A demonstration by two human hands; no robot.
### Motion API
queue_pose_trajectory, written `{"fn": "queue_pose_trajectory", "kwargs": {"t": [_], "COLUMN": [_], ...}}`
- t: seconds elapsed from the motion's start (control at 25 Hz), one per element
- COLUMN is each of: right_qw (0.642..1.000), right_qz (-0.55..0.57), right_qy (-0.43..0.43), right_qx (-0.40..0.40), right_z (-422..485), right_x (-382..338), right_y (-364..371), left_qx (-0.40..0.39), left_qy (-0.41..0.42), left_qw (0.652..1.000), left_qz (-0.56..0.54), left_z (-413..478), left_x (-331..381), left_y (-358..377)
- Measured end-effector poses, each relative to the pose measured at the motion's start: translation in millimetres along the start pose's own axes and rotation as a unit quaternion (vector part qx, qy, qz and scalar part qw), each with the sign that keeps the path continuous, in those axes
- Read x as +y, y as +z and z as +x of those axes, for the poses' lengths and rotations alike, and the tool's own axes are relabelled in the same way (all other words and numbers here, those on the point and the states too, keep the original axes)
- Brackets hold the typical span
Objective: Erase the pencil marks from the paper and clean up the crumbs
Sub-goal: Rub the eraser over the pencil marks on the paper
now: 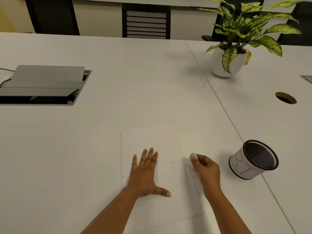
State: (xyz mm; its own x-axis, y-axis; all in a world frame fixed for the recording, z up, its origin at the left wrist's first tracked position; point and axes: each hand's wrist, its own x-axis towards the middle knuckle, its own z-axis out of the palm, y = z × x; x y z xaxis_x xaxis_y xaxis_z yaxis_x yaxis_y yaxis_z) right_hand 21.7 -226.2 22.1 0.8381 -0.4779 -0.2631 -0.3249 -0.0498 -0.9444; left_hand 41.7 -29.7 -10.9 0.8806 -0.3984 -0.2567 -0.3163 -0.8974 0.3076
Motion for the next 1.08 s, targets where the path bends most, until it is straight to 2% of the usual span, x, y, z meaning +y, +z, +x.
{"fn": "queue_pose_trajectory", "kwargs": {"t": [0.08,0.28,0.4,0.48,0.52,0.6,0.68,0.76,0.84,0.92,1.04,1.08], "right_qw": [0.994,0.962,0.961,0.983,0.989,0.986,0.978,0.965,0.935,0.910,0.872,0.870], "right_qz": [0.087,0.191,0.164,0.051,-0.022,-0.139,-0.190,-0.226,-0.280,-0.314,-0.390,-0.382], "right_qy": [0.060,0.143,0.148,0.108,0.074,0.000,-0.055,-0.101,-0.176,-0.213,-0.255,-0.268], "right_qx": [-0.028,-0.133,-0.165,-0.140,-0.125,-0.093,-0.066,-0.081,-0.130,-0.165,-0.152,-0.157], "right_z": [0,-8,-10,-13,-16,-23,-33,-42,-50,-55,-52,-48], "right_x": [0,-7,-8,-6,-4,-1,3,8,16,22,20,20], "right_y": [-8,-11,-7,-3,-1,3,10,24,40,51,51,49], "left_qx": [-0.004,0.041,0.076,0.115,0.110,0.086,0.078,0.081,0.094,0.115,0.131,0.131], "left_qy": [0.003,0.002,0.000,0.003,-0.001,-0.039,-0.052,-0.064,-0.068,-0.069,-0.073,-0.073], "left_qw": [1.000,0.999,0.996,0.993,0.994,0.996,0.996,0.994,0.993,0.991,0.989,0.989], "left_qz": [-0.005,-0.034,-0.043,-0.025,-0.014,0.000,-0.008,-0.017,-0.007,0.000,0.005,0.006], "left_z": [1,2,-1,-3,-7,-11,-13,-16,-17,-17,-15,-16], "left_x": [-1,7,15,15,15,13,12,12,11,9,7,7], "left_y": [0,-1,2,7,8,12,17,20,23,26,30,31]}}
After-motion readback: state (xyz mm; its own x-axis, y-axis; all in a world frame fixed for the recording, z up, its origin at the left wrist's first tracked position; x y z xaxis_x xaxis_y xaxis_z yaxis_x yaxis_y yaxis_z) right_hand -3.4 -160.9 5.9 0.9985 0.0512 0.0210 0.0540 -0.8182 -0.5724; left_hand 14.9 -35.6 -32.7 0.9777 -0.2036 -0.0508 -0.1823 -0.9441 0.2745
